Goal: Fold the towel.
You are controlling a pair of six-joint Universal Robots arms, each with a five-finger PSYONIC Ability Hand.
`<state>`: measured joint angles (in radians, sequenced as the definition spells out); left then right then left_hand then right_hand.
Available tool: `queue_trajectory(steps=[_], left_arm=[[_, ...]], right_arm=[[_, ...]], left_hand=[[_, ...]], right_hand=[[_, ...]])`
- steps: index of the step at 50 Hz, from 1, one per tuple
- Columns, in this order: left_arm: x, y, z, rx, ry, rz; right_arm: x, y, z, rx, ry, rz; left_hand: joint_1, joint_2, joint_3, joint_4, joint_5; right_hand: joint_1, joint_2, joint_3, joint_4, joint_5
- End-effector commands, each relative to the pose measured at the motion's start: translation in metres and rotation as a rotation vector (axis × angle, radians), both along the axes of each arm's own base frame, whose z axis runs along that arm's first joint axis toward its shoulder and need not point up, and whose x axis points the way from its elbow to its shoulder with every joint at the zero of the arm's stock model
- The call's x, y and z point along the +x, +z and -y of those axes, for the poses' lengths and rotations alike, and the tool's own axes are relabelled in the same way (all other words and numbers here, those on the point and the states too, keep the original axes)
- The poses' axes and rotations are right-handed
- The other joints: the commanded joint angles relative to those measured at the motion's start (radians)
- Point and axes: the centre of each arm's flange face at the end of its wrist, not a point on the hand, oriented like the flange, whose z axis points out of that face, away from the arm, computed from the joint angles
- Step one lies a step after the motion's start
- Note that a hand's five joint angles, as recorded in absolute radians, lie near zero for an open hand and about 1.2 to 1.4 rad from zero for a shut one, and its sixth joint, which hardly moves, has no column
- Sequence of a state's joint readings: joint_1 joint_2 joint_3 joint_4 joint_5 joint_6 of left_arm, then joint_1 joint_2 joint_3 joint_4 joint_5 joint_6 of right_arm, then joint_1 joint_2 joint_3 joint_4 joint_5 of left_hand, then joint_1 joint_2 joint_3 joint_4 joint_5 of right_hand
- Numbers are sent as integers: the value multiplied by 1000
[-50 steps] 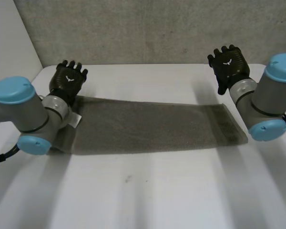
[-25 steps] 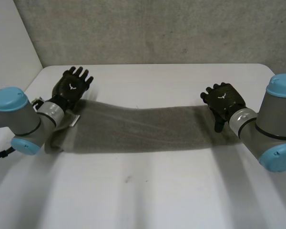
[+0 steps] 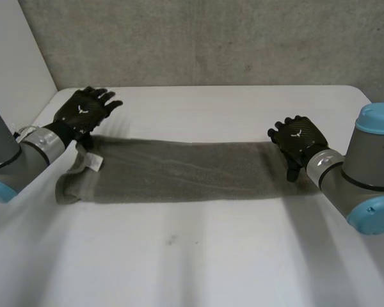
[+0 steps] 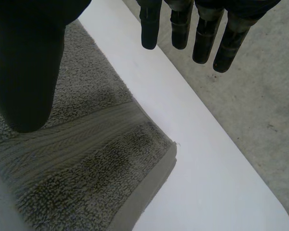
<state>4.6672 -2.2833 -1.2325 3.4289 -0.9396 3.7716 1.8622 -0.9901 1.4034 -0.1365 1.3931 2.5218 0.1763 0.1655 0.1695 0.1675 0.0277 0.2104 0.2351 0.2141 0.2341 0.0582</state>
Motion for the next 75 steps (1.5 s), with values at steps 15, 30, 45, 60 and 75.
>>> queue_trajectory(steps=[15, 30, 45, 60, 75], left_arm=[[5, -28, -4, 239, 86, -109], [21, -13, 23, -272, 179, 401], [11, -22, 6, -1, 123, 38], [19, -9, -17, 320, 183, -199], [-16, 25, -114, 326, 264, -213]], right_arm=[[-1, -8, -6, 28, 4, -9], [-2, -12, -8, 37, 4, -14], [-1, -13, -10, 47, 9, -16], [-11, -10, -3, 65, -20, 26], [-47, -12, 5, 224, -64, 133]], left_hand=[[8, 19, 15, 17, -18], [28, 39, 35, 37, 2], [20, 30, 26, 28, -6], [14, 24, 21, 23, -12], [25, 36, 32, 34, 0]], right_hand=[[-36, -61, -40, -60, -58], [-36, -61, -40, -60, -58], [-36, -61, -40, -60, -58], [-36, -61, -40, -60, -58], [-36, -61, -40, -60, -58]])
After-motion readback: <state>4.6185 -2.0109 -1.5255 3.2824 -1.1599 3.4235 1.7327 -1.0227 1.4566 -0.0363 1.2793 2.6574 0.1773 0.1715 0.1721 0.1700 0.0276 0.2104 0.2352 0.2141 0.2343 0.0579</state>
